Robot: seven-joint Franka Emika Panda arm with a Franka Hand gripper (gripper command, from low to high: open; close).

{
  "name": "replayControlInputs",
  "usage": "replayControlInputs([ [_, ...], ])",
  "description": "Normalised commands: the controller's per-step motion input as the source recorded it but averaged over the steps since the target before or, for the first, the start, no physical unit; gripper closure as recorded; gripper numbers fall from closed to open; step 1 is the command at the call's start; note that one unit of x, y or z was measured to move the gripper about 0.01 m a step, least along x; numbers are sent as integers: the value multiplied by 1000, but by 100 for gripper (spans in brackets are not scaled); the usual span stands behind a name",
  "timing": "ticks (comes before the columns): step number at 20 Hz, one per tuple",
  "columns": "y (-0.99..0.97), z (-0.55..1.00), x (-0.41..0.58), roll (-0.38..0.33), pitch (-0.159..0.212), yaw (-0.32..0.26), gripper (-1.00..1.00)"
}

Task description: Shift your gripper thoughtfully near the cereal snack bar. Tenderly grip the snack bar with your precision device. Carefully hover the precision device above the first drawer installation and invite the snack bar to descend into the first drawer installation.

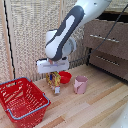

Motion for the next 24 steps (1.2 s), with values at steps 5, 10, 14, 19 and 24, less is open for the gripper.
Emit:
replayControlInputs([
  [5, 0, 783, 190, -4, 119, 67, 100],
  [10, 0, 877, 242, -4, 97, 49, 100],
  [14, 0, 952, 256, -29, 102, 11, 100],
  [19, -10, 994, 244, -38, 58, 14, 100],
  [24, -59, 998, 221, -46, -2, 37, 100],
])
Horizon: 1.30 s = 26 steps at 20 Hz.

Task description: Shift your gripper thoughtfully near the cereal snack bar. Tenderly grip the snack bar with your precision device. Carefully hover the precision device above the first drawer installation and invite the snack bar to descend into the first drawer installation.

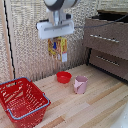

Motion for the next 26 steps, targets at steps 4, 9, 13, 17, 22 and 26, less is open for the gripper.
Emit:
replayControlInputs([
  [4, -114, 799, 79, -125, -67, 7, 100],
  [9, -315, 779, -22, -131, -21, -4, 100],
  [13, -689, 787, -58, -47, -11, 0, 100],
  [17, -716, 905, -67, -27, 0, 0, 100],
  [22, -802, 999, -6, 8, -27, 7, 100],
  [26, -886, 934, 0, 50, -84, 33, 100],
])
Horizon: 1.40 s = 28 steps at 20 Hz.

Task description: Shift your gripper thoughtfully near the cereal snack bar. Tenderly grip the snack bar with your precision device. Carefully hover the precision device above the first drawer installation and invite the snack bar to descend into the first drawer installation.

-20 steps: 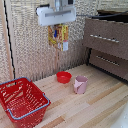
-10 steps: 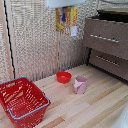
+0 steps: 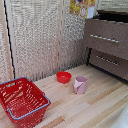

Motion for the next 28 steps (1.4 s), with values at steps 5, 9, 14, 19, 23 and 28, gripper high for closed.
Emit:
replayControlInputs([
  [5, -923, 802, 0, 72, -72, 56, 100],
  [9, -916, 656, 16, 58, -16, 68, 100],
  [14, -983, 456, 33, 17, 33, 33, 100],
  [19, -1000, 361, 28, 0, 93, 0, 100],
  [23, -1000, 306, 20, 0, 128, 0, 100],
  [28, -979, 141, 124, 0, 149, 0, 100],
])
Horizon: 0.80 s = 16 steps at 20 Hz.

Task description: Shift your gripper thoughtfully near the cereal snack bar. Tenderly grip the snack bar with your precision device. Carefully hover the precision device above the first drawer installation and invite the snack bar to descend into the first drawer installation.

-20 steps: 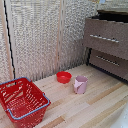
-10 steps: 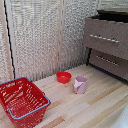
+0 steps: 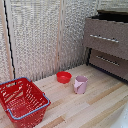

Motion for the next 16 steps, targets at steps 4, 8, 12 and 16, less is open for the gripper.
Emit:
replayControlInputs([
  [4, -857, -49, 239, 6, 212, 0, 100],
  [8, -504, -421, 305, -6, 238, 6, 100],
  [12, -161, -341, 209, -51, 166, 0, -100],
  [16, -9, 69, 93, -16, 110, 9, -100],
])
